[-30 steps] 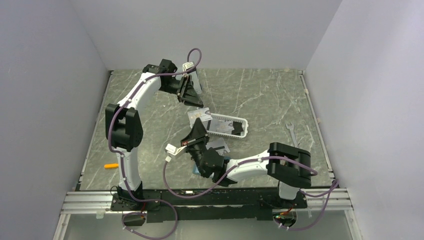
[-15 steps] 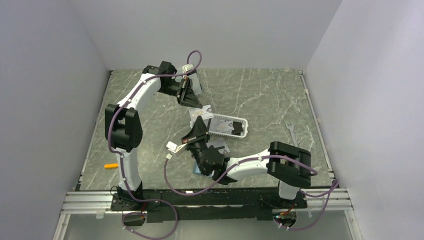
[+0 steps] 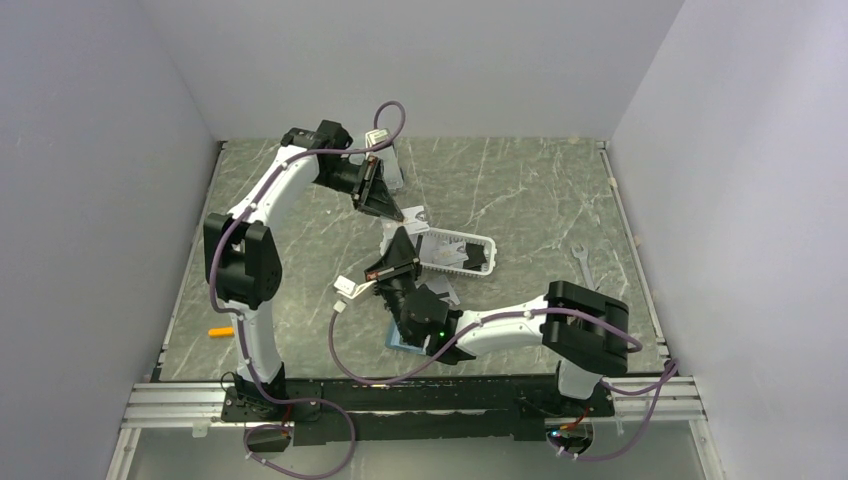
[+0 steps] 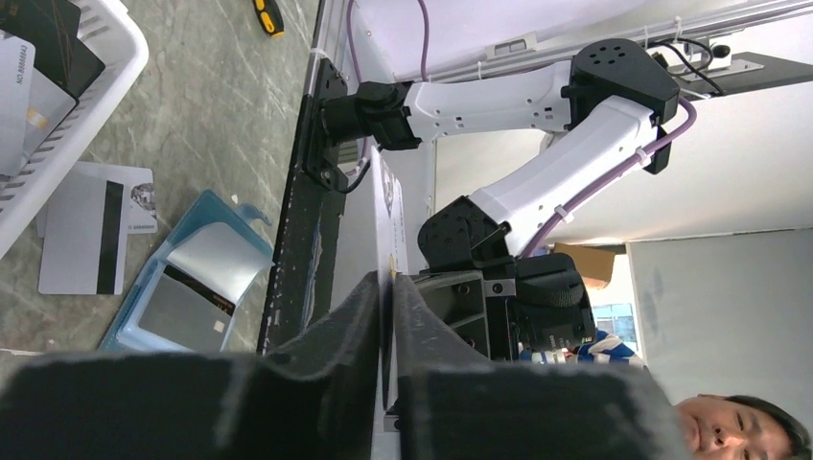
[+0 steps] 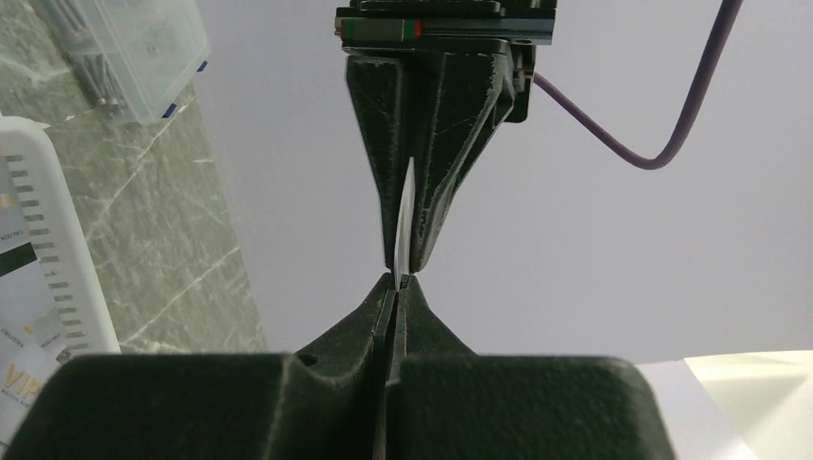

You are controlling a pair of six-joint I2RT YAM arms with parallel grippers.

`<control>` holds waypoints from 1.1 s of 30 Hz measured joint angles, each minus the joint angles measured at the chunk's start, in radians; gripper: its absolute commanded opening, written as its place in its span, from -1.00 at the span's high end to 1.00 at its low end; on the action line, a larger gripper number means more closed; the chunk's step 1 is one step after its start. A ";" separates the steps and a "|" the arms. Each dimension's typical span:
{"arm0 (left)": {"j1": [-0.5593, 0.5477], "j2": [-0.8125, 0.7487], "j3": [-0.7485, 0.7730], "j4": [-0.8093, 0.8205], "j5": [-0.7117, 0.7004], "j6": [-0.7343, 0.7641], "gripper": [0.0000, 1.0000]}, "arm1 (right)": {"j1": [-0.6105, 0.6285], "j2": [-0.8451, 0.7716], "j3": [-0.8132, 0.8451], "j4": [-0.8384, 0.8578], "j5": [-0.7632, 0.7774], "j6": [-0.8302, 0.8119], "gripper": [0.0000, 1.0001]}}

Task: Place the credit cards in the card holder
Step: Pick up the credit card from the storage box.

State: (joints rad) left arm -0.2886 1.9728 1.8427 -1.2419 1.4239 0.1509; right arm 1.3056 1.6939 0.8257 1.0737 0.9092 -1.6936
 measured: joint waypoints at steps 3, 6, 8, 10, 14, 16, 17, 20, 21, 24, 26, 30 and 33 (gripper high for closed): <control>-0.005 -0.001 0.007 -0.018 -0.010 0.015 1.00 | -0.001 -0.003 0.000 -0.013 0.004 0.010 1.00; -0.005 -0.001 0.011 -0.025 -0.014 0.024 1.00 | 0.000 -0.004 0.002 -0.028 0.007 0.023 0.75; -0.003 -0.001 0.011 -0.026 -0.002 0.024 1.00 | 0.000 -0.004 0.009 -0.033 0.016 0.042 0.29; -0.002 -0.001 0.024 -0.030 0.024 0.026 1.00 | 0.000 -0.004 0.021 -0.056 0.031 0.083 0.00; 0.005 0.005 0.116 -0.023 0.044 0.024 1.00 | 0.000 -0.021 0.074 -0.175 0.068 0.234 -0.46; 0.009 0.005 0.164 0.019 0.056 -0.015 1.00 | 0.002 -0.055 0.117 -0.305 0.079 0.369 -0.47; 0.011 0.005 0.193 0.047 0.061 -0.041 1.00 | 0.002 -0.079 0.144 -0.385 0.079 0.451 -0.48; 0.017 0.003 0.270 0.146 0.084 -0.132 1.00 | 0.000 -0.177 0.230 -0.640 0.054 0.747 -0.48; 0.018 -0.004 0.276 0.201 0.091 -0.173 1.00 | -0.002 -0.217 0.251 -0.713 0.034 0.846 -0.48; 0.020 -0.090 0.122 0.611 0.102 -0.432 1.00 | -0.032 -0.346 0.272 -0.878 -0.089 1.140 -0.45; 0.027 -0.175 -0.091 1.076 0.093 -0.768 1.00 | -0.103 -0.452 0.246 -0.933 -0.242 1.364 -0.45; 0.040 -0.113 -0.162 1.951 0.058 -1.498 1.00 | -0.370 -0.671 0.057 -0.853 -0.531 1.743 -0.45; 0.050 -0.034 -0.145 2.333 0.014 -1.830 1.00 | -0.472 -0.686 0.010 -0.794 -0.672 1.924 -0.43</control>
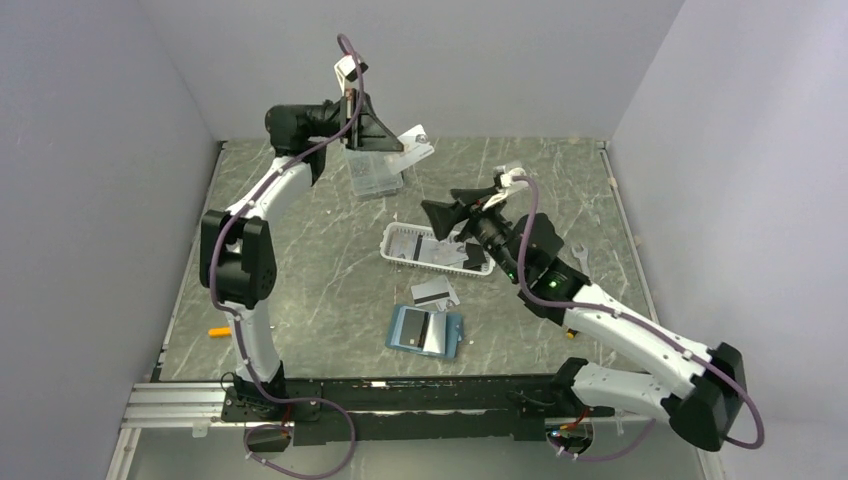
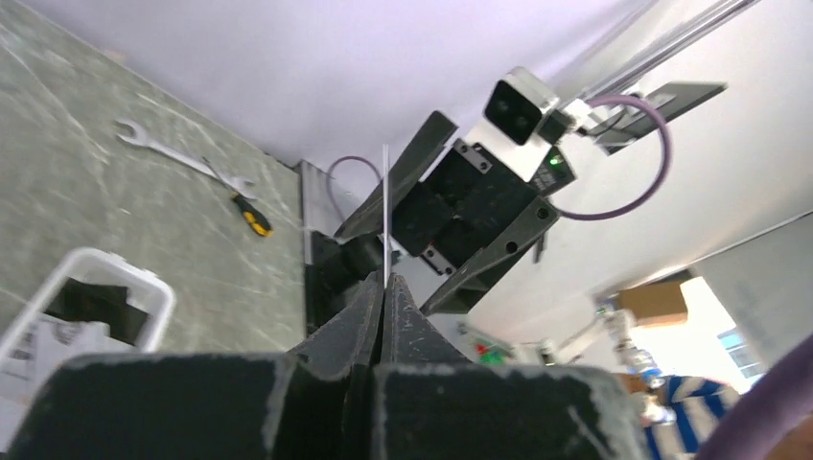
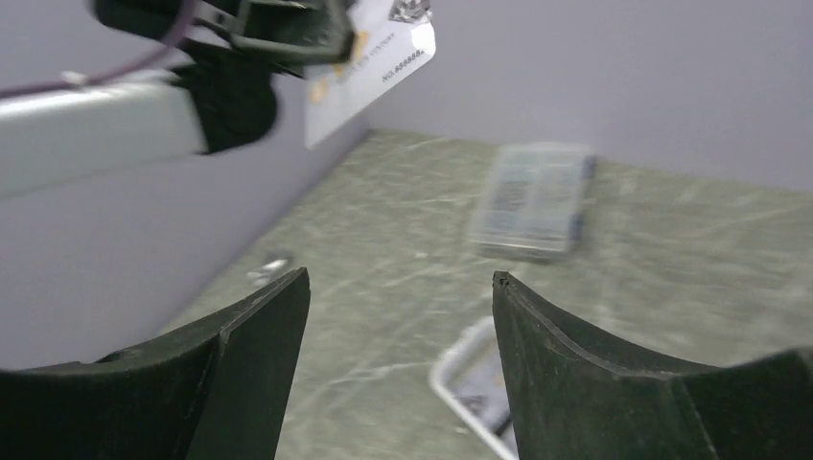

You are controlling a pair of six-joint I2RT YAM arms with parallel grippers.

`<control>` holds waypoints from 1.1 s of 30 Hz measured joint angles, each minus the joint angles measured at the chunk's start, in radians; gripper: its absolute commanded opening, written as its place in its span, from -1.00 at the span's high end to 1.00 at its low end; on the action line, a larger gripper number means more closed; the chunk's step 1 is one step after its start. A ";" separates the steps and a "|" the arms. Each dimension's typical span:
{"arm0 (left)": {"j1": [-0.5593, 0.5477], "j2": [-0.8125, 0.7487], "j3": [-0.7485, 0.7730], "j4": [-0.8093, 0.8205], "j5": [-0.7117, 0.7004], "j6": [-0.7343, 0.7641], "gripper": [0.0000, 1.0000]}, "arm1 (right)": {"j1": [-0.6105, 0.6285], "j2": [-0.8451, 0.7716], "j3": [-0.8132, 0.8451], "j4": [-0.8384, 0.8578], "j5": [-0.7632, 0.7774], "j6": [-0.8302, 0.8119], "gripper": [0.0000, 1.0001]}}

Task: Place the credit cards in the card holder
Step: Pick up the credit card from the storage box.

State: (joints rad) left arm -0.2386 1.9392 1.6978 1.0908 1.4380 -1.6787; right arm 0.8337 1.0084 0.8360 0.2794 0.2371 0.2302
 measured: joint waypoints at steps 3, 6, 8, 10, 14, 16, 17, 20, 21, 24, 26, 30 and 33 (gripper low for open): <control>0.008 0.014 -0.076 0.183 -0.032 -0.160 1.00 | -0.040 0.060 -0.006 0.100 -0.134 0.133 -0.41; 0.006 -0.059 -0.220 0.126 -0.048 -0.080 1.00 | -0.093 0.109 -0.042 0.206 -0.241 0.252 -0.39; 0.004 -0.132 -0.275 -0.016 -0.056 0.048 1.00 | -0.122 0.144 -0.044 0.262 -0.285 0.306 -0.35; 0.002 -0.184 -0.281 -0.076 -0.068 0.117 1.00 | -0.137 0.175 -0.040 0.310 -0.311 0.343 -0.30; -0.002 -0.241 -0.280 -0.021 -0.084 0.122 1.00 | -0.152 0.247 -0.033 0.431 -0.359 0.419 -0.22; -0.003 -0.242 -0.283 0.001 -0.092 0.121 1.00 | -0.154 0.275 -0.031 0.481 -0.380 0.448 -0.18; -0.005 -0.241 -0.290 0.001 -0.095 0.121 1.00 | -0.156 0.288 -0.031 0.506 -0.392 0.462 -0.17; -0.005 -0.241 -0.329 -0.026 -0.101 0.147 1.00 | -0.156 0.306 -0.031 0.562 -0.431 0.491 -0.20; -0.005 -0.241 -0.338 -0.043 -0.101 0.155 1.00 | -0.156 0.306 -0.031 0.574 -0.442 0.495 -0.20; -0.005 -0.241 -0.345 -0.072 -0.111 0.173 1.00 | -0.160 0.306 -0.031 0.580 -0.457 0.496 -0.20; -0.005 -0.241 -0.346 -0.077 -0.120 0.177 1.00 | -0.164 0.306 -0.031 0.583 -0.458 0.496 -0.20; -0.005 -0.241 -0.346 -0.078 -0.123 0.175 1.00 | -0.166 0.306 -0.031 0.586 -0.479 0.496 -0.16; -0.005 -0.241 -0.348 -0.069 -0.122 0.169 1.00 | -0.167 0.306 -0.031 0.592 -0.496 0.497 -0.16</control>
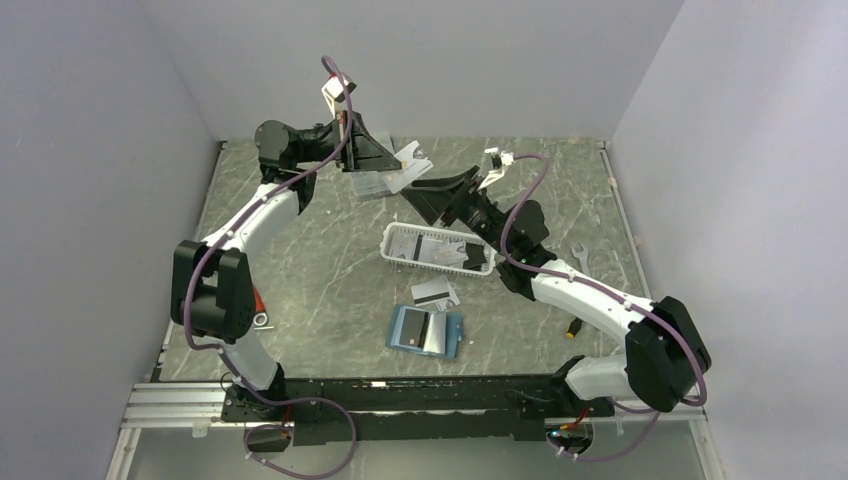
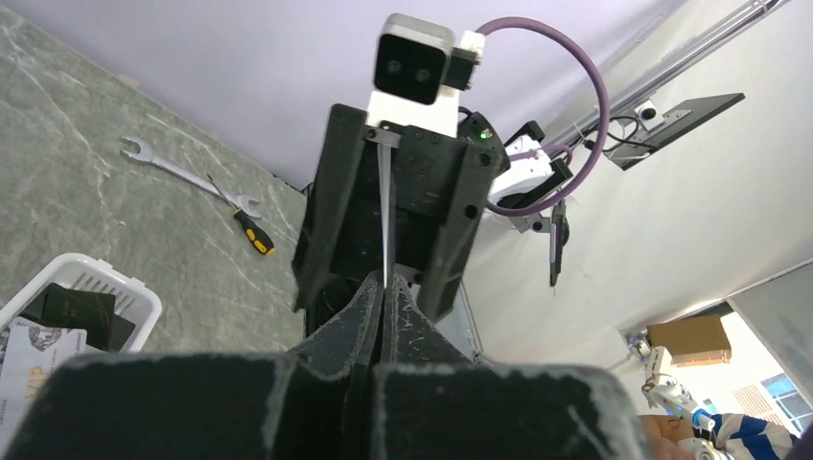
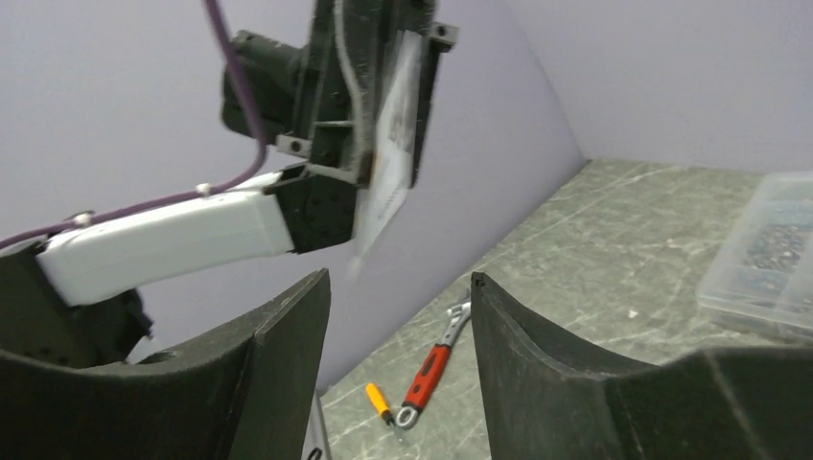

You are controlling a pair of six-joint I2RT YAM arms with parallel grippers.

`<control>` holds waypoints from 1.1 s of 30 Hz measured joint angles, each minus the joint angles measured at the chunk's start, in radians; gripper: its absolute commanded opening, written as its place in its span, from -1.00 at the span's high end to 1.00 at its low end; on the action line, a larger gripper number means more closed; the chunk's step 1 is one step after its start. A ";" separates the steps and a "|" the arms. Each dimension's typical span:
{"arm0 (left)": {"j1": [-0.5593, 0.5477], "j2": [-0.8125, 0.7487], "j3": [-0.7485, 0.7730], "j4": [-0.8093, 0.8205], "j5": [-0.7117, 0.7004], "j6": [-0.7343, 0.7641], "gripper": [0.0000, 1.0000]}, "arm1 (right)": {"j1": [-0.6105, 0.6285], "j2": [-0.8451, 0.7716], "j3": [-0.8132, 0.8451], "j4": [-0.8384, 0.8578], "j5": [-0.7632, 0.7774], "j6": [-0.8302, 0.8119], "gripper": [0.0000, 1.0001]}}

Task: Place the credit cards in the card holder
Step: Pick up the credit card from the storage box.

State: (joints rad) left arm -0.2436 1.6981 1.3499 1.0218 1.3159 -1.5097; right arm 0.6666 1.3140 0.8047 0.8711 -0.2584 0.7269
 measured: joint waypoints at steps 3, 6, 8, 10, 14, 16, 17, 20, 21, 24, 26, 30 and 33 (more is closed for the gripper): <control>0.000 0.005 0.000 0.033 0.000 -0.023 1.00 | 0.001 0.000 0.007 0.019 -0.051 0.002 -0.18; 0.000 0.020 0.000 0.088 0.002 -0.066 1.00 | 0.005 -0.002 0.024 0.040 -0.095 -0.001 -0.18; 0.000 0.031 0.000 0.121 0.003 -0.098 1.00 | 0.004 -0.002 0.037 0.040 -0.111 -0.003 -0.11; 0.000 0.037 -0.002 0.144 0.001 -0.126 1.00 | 0.004 -0.003 0.049 0.039 -0.110 -0.004 0.03; 0.000 0.037 -0.006 0.180 -0.003 -0.153 1.00 | 0.000 -0.003 0.051 0.039 -0.088 0.003 0.51; -0.001 0.036 -0.011 0.192 -0.005 -0.161 1.00 | -0.001 0.000 0.051 0.039 -0.072 0.011 0.67; -0.002 0.035 -0.014 0.197 -0.006 -0.162 1.00 | -0.002 0.003 0.051 0.036 -0.064 0.016 0.68; -0.003 0.029 -0.032 0.194 -0.006 -0.154 1.00 | -0.004 0.011 0.051 0.035 -0.045 0.024 0.69; -0.005 0.025 -0.042 0.188 -0.006 -0.151 1.00 | -0.004 0.012 0.051 0.035 -0.037 0.026 0.66; -0.013 0.006 -0.077 0.166 -0.010 -0.133 1.00 | -0.004 0.012 0.051 0.028 -0.015 0.028 0.65; -0.019 -0.003 -0.094 0.163 -0.007 -0.127 1.00 | -0.004 0.012 0.051 0.030 0.003 0.030 0.98; -0.026 -0.017 -0.116 0.163 -0.012 -0.112 0.31 | -0.003 0.011 0.050 0.027 0.022 0.051 1.00; -0.026 -0.023 -0.130 0.131 -0.002 -0.069 -0.37 | -0.004 -0.009 0.039 -0.015 0.027 0.059 1.00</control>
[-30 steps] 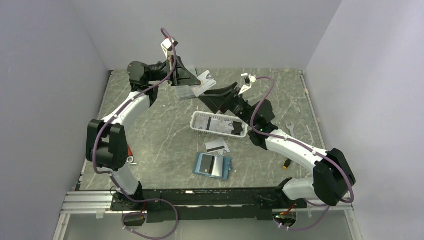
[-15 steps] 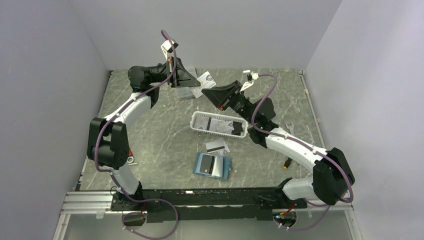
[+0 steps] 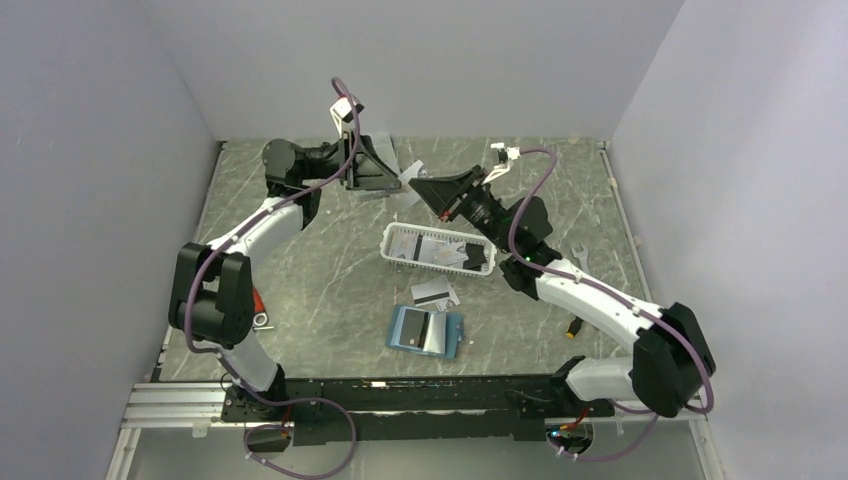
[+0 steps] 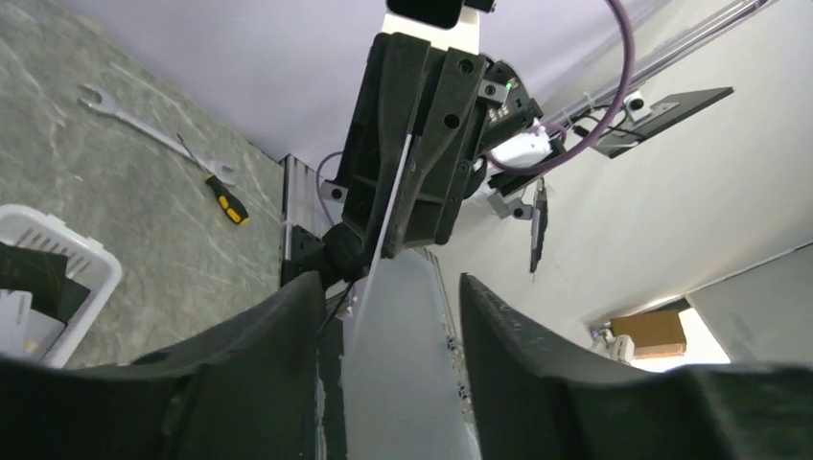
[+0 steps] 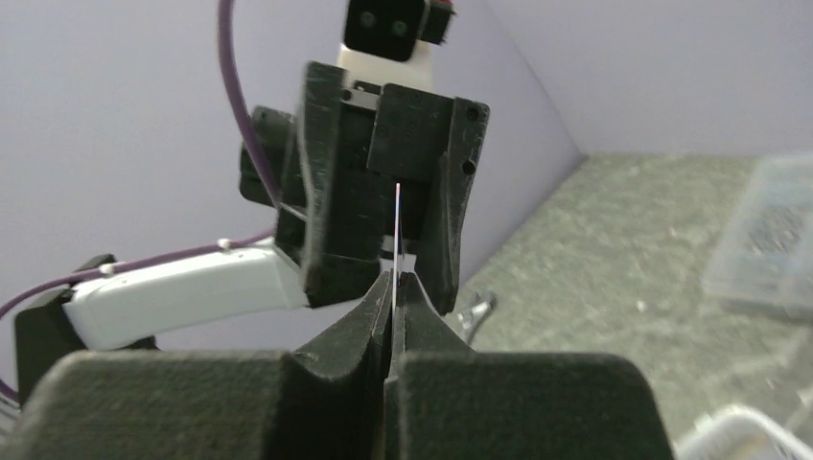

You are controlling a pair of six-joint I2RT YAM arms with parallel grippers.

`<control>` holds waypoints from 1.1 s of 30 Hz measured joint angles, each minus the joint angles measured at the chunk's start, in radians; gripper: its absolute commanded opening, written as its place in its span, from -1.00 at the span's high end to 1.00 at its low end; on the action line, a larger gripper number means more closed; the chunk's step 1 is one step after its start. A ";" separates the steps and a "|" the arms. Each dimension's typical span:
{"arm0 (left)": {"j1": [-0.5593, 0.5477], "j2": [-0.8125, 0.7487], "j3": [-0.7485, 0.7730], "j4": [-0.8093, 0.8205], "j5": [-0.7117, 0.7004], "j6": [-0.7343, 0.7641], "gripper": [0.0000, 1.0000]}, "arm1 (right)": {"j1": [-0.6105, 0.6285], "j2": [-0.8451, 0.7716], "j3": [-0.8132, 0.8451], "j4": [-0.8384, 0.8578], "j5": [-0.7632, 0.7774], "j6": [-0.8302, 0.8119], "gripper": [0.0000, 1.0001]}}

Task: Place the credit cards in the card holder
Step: Pick up the credit card from the storage box, then turn over the card slot in the card holder.

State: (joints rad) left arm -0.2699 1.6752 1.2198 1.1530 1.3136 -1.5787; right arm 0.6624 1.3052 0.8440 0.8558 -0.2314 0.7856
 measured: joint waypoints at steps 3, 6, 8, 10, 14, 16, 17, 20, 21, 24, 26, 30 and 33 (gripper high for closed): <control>0.000 -0.019 -0.037 -0.110 0.024 0.097 -0.58 | -0.008 -0.077 -0.026 -0.179 0.016 -0.010 1.00; 0.001 -0.059 -0.065 -0.404 0.028 0.360 -0.84 | -0.009 -0.174 -0.080 -0.375 0.018 -0.020 1.00; -0.001 -0.079 -0.030 -0.745 -0.011 0.652 -0.98 | 0.003 -0.237 -0.148 -0.501 0.027 -0.024 1.00; -0.011 -0.079 0.051 -1.099 -0.129 0.930 -0.99 | 0.038 -0.278 -0.224 -0.628 0.050 -0.026 1.00; -0.032 -0.077 0.080 -1.479 -0.287 1.270 -0.99 | 0.126 -0.269 -0.305 -0.852 0.087 -0.026 1.00; -0.047 -0.071 0.038 -1.594 -0.343 1.388 -0.99 | 0.173 -0.244 -0.311 -0.948 0.113 -0.026 1.00; -0.056 -0.065 0.013 -1.637 -0.367 1.432 -0.99 | 0.196 -0.232 -0.311 -0.990 0.132 -0.025 1.00; -0.103 -0.037 -0.069 -1.728 -0.427 1.534 -0.99 | 0.237 -0.219 -0.311 -1.079 0.176 -0.021 1.00; -0.127 -0.024 -0.098 -1.753 -0.447 1.564 -0.99 | 0.246 -0.220 -0.312 -1.107 0.193 -0.015 1.00; -0.187 0.003 -0.156 -1.802 -0.483 1.622 -0.94 | 0.251 -0.227 -0.332 -1.134 0.232 0.006 1.00; -0.222 0.021 -0.171 -1.821 -0.491 1.647 -0.89 | 0.251 -0.232 -0.358 -1.144 0.253 0.024 1.00; -0.244 0.056 -0.185 -1.825 -0.499 1.674 -0.90 | 0.251 -0.236 -0.397 -1.140 0.285 0.068 1.00; -0.244 0.063 -0.199 -1.828 -0.503 1.688 -0.90 | 0.251 -0.224 -0.410 -1.126 0.296 0.096 1.00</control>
State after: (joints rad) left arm -0.5140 1.7382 1.0210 -0.6754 0.8104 0.1097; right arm 0.9131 1.0809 0.4335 -0.2703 0.0643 0.8814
